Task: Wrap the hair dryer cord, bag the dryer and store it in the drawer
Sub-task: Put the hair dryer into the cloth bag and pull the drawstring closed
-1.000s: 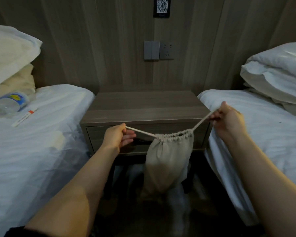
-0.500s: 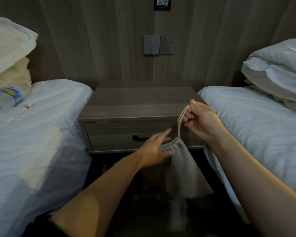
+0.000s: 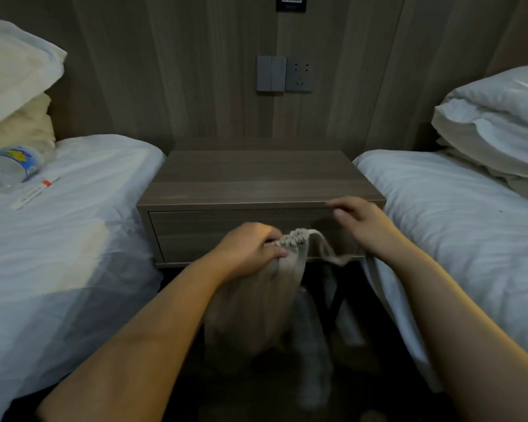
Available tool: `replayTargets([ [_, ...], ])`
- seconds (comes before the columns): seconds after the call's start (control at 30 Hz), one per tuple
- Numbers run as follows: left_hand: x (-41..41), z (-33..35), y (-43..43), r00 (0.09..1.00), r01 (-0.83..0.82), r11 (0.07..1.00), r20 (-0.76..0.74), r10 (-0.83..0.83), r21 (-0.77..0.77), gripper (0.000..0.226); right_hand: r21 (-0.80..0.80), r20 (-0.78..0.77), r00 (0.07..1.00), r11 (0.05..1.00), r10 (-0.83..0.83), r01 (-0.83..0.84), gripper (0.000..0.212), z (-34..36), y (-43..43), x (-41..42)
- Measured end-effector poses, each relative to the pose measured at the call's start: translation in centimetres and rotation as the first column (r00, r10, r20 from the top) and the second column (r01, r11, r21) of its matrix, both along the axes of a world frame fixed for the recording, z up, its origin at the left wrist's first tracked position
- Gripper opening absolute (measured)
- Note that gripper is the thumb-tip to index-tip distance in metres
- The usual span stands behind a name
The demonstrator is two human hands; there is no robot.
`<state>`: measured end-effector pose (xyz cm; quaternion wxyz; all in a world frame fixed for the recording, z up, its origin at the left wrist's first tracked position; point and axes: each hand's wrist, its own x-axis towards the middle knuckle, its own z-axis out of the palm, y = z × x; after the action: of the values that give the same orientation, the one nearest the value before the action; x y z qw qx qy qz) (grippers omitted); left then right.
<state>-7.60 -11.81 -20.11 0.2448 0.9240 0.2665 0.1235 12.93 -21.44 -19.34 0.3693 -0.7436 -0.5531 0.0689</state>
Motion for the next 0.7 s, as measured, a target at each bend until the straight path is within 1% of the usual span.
replayTargets([
  [0.03,-0.3,0.4,-0.1,1.000,-0.001,1.000,0.005,0.000,0.023,0.022,-0.012,-0.066,0.988,0.989,0.143,-0.144,0.023,0.5,0.0,-1.1],
  [0.07,-0.4,0.5,0.0,1.000,0.002,0.999,0.017,-0.003,0.049,0.022,-0.051,-0.102,0.963,0.965,0.250,-0.256,0.022,0.9,0.0,-2.1],
  [0.1,-0.5,0.7,-0.1,1.000,0.004,0.998,0.028,-0.006,0.069,0.022,-0.099,-0.102,0.944,0.941,0.314,-0.323,0.019,1.1,0.0,-2.9],
  [0.13,-0.6,0.7,-0.1,0.999,0.006,0.996,0.037,-0.010,0.084,0.022,-0.137,-0.067,0.941,0.931,0.331,-0.337,0.014,1.0,-0.1,-3.6],
  [0.17,-0.6,0.7,-0.2,0.999,0.006,0.996,0.047,-0.010,0.092,0.023,-0.147,-0.011,0.949,0.939,0.314,-0.313,0.013,0.8,-0.1,-4.1],
  [0.23,-0.6,0.5,-0.1,0.996,0.003,0.995,0.084,-0.011,0.096,0.023,-0.070,0.072,0.969,0.970,0.238,-0.233,0.019,0.4,-0.1,-4.7],
  [0.3,-0.4,0.4,0.0,0.990,-0.021,0.997,0.143,0.010,0.074,0.016,0.018,0.086,0.985,0.989,0.147,-0.149,0.021,0.2,0.1,-5.1],
  [0.33,-0.3,0.3,0.2,0.985,-0.038,0.998,0.170,0.029,0.048,0.013,0.052,0.078,0.991,0.992,0.106,-0.111,0.021,0.1,0.1,-5.4],
  [0.4,-0.2,0.1,0.6,0.980,-0.070,0.997,0.188,0.072,-0.019,0.014,0.105,0.038,0.998,0.993,0.050,-0.054,0.019,-0.2,0.5,-5.8],
  [0.47,-0.4,-0.3,1.1,0.984,-0.090,0.992,0.144,0.102,-0.089,0.017,0.148,-0.027,1.000,0.989,0.001,0.003,0.018,-0.4,0.6,-6.1],
  [0.57,-0.8,-1.0,2.0,0.992,-0.090,0.987,0.073,0.101,-0.137,0.019,0.183,-0.108,0.993,0.980,-0.054,0.073,0.022,-0.7,0.7,-5.7],
  [0.7,-1.1,-1.2,2.2,0.992,-0.080,0.974,0.074,0.098,-0.212,0.018,0.189,-0.132,0.989,0.978,-0.070,0.094,0.025,-0.5,0.6,-5.4],
])
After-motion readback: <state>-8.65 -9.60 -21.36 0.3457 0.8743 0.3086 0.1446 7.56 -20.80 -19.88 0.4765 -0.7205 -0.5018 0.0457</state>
